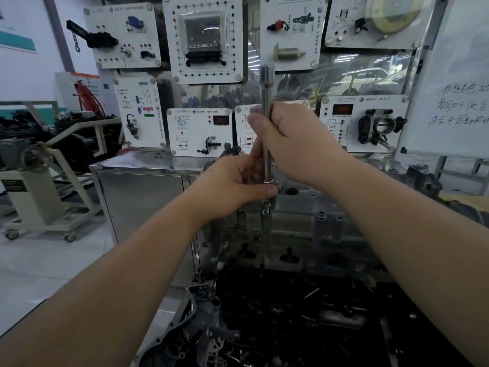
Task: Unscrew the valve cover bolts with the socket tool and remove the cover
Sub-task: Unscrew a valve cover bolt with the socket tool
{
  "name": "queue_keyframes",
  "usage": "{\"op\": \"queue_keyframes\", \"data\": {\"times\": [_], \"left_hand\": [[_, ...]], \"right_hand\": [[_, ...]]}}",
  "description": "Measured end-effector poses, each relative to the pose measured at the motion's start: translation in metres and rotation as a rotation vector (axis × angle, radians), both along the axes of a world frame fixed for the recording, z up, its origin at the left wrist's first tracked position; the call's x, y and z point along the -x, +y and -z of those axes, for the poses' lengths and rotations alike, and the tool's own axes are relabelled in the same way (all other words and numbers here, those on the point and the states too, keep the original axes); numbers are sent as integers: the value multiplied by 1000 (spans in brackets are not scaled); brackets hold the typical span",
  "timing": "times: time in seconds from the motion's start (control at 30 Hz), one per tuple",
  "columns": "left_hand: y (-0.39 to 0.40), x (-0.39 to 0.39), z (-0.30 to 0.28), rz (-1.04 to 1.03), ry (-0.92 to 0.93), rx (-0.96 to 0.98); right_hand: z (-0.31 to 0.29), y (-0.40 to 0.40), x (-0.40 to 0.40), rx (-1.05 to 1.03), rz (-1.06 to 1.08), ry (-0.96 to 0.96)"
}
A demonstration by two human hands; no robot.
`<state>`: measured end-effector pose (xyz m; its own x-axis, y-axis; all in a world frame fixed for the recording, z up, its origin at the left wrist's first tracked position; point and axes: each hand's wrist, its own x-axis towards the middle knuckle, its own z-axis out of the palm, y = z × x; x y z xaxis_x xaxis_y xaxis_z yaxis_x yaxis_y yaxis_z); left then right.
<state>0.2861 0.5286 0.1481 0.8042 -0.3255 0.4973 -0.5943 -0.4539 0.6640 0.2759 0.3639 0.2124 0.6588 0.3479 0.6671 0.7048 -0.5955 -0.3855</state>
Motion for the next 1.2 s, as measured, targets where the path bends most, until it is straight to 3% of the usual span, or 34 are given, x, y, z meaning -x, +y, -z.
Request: {"op": "queue_keyframes", "data": {"times": [0.13,0.2,0.27,0.5,0.7,0.9,1.2], "left_hand": [[-2,-5,3,-31,-40,4],[-3,-7,4,-58,-53,-3],[-2,-6,4,-64,-58,-16],[-1,-1,2,-25,14,30],[-4,-2,2,-77,-32,3],[-1,2,1,-12,41,4],[0,-1,1,0,62,61]], "right_hand": [[4,-2,0,-124,-43,21],[8,-3,2,-195,-3,-57],[7,-4,5,-171,30,-110],[3,-6,8,-98,-91,58],[10,-1,7,-159,55,-86],[7,1,10,8,18,-59],[17,0,4,-173,-7,-32]]}}
